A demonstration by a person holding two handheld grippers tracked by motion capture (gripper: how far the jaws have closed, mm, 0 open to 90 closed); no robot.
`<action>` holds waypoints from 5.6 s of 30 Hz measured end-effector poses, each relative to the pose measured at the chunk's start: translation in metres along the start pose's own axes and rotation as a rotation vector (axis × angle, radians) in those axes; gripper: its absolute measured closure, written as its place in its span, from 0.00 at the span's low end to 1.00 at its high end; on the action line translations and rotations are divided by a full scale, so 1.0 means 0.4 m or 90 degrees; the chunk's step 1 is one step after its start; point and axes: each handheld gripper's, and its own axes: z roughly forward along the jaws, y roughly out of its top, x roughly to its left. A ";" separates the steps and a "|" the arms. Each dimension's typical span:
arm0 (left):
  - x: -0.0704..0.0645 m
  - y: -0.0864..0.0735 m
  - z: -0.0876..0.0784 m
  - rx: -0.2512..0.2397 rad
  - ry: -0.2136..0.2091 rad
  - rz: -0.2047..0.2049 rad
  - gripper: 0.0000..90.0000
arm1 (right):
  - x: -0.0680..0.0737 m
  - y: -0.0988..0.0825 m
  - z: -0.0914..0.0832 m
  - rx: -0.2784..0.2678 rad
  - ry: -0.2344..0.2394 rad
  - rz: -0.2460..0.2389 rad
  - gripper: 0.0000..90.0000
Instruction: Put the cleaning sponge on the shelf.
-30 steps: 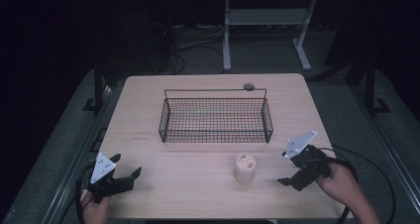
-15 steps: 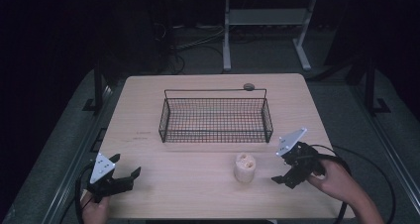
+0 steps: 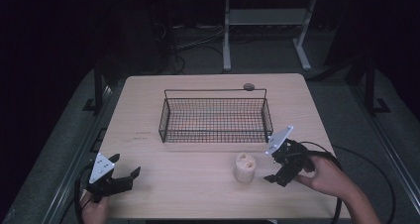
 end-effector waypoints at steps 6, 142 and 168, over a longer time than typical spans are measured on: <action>0.002 0.000 -0.002 0.000 0.001 0.001 0.15 | -0.001 0.028 0.010 0.003 0.010 -0.016 0.16; 0.007 -0.003 -0.006 -0.008 0.003 -0.007 0.15 | -0.097 0.289 -0.009 0.041 0.067 -0.089 0.31; 0.009 -0.004 -0.008 -0.008 0.004 -0.011 0.15 | -0.138 0.350 -0.031 0.051 0.062 -0.099 0.32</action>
